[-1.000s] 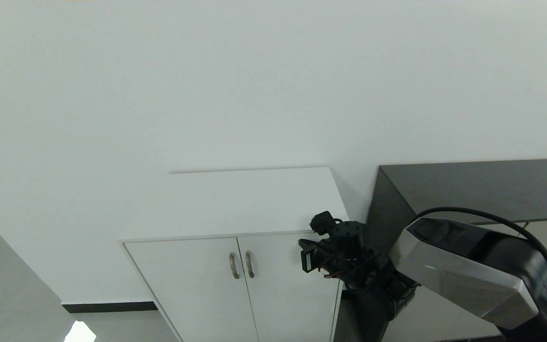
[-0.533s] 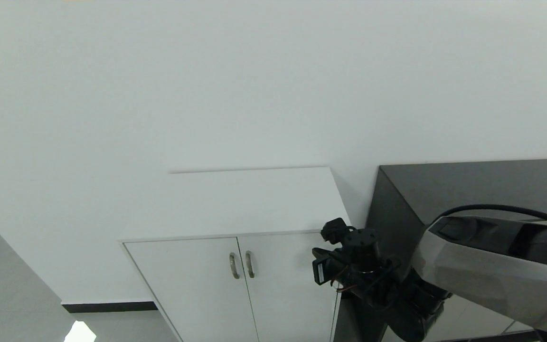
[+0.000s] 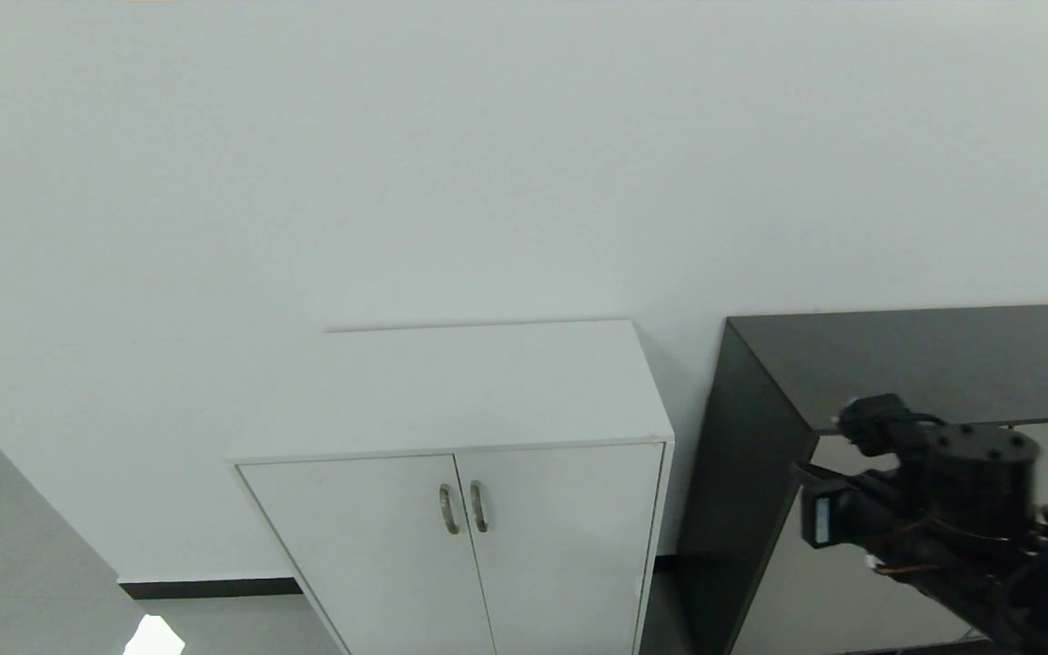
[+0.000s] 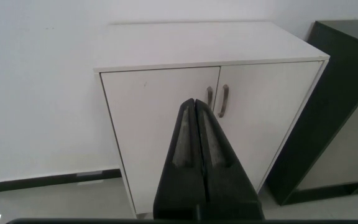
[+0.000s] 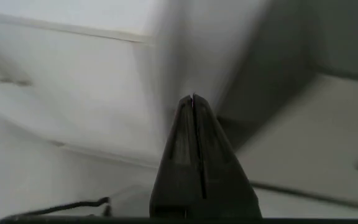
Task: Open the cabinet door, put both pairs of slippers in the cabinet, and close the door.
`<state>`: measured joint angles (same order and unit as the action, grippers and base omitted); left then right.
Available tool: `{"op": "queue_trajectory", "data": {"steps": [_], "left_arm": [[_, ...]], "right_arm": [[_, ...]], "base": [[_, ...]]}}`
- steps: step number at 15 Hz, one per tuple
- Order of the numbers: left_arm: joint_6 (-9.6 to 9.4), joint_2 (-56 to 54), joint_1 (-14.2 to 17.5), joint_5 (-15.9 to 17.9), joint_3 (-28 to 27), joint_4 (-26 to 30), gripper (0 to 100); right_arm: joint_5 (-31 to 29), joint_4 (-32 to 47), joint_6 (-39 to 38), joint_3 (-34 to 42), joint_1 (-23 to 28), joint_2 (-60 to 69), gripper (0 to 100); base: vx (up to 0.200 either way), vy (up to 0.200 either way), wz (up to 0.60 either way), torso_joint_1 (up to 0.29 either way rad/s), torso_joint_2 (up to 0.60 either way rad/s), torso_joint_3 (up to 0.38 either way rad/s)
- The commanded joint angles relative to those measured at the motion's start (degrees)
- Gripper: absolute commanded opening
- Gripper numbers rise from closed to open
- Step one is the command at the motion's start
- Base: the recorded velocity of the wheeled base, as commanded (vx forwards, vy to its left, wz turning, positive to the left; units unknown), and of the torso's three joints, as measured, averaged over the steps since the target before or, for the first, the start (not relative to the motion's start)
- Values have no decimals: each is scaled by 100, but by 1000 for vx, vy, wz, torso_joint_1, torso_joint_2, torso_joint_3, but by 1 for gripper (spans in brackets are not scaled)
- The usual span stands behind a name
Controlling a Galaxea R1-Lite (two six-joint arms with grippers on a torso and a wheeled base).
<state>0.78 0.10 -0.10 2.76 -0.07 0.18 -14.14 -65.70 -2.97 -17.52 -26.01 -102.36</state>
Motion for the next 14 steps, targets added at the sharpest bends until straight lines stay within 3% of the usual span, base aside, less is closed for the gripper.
{"op": "queue_trajectory", "data": {"steps": [1, 2, 3, 4, 6, 14], "left_arm": [[10, -1, 1, -3, -1, -1, 0], [10, -1, 1, -21, 7, -1, 0], [19, -1, 1, -65, 7, -1, 0], [-8, -1, 1, -65, 7, -1, 0], [10, -1, 1, -65, 7, -1, 0], [19, -10, 1, -73, 7, -1, 0]], "right_arm": [[34, 48, 289, 1752, 1353, 1948, 0], [43, 285, 236, 1752, 1564, 2265, 0], [588, 1305, 218, 1752, 2329, 3302, 0], [1546, 1990, 333, 1752, 2751, 3996, 0], [2196, 3291, 640, 1743, 3182, 4963, 0], [2240, 5576, 878, 1752, 2979, 7099, 0]], "base": [[0, 0, 0, 0, 0, 0], [0, 0, 0, 0, 0, 0], [0, 0, 0, 0, 0, 0], [0, 0, 0, 0, 0, 0], [0, 0, 0, 0, 0, 0], [0, 0, 0, 0, 0, 0]]}}
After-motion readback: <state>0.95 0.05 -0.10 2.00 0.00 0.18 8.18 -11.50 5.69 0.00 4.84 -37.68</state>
